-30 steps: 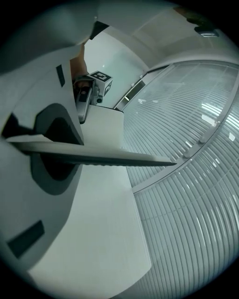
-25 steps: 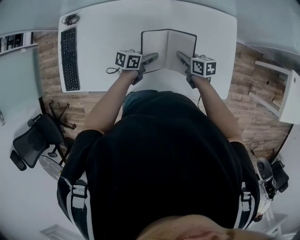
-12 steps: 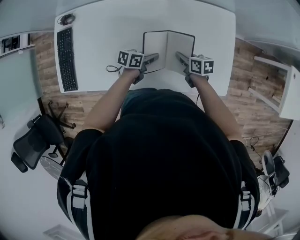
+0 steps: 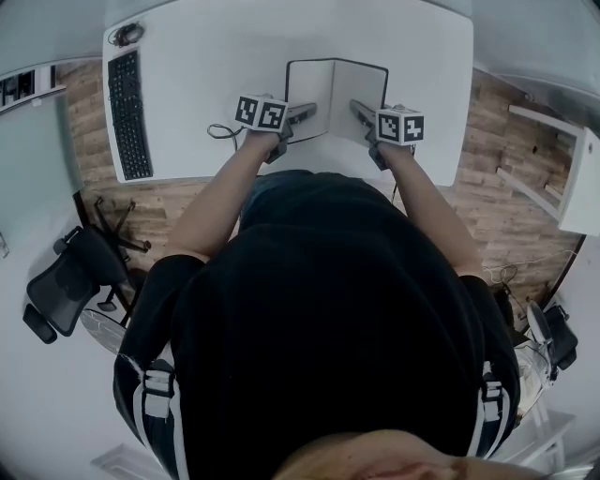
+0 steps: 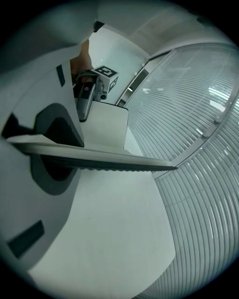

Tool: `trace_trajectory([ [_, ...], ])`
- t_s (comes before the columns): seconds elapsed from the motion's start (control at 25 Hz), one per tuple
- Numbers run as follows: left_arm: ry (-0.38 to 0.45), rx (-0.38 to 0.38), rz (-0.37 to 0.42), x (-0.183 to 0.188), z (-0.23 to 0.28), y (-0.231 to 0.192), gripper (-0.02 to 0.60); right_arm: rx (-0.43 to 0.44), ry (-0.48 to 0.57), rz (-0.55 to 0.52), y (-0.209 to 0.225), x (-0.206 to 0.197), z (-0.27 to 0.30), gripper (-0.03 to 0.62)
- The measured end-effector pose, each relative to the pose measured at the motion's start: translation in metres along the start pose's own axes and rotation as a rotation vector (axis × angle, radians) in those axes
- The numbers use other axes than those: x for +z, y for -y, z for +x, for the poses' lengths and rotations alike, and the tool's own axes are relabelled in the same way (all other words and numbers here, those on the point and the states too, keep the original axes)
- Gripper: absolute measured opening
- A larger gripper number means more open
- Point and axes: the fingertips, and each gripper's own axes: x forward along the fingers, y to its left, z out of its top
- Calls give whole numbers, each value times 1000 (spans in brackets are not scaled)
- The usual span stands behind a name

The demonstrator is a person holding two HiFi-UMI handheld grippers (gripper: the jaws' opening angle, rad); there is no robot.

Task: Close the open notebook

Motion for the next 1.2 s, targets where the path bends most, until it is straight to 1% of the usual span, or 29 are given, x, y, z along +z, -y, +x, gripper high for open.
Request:
trace_trajectory([
  [0.28,-25,6,-31,-9,2,-16,46,5,-27,21,4,-10,14,69],
  [1.2,-39,18,-92,-10,11,-33,46,30,-66,61,26,-18,24,69],
])
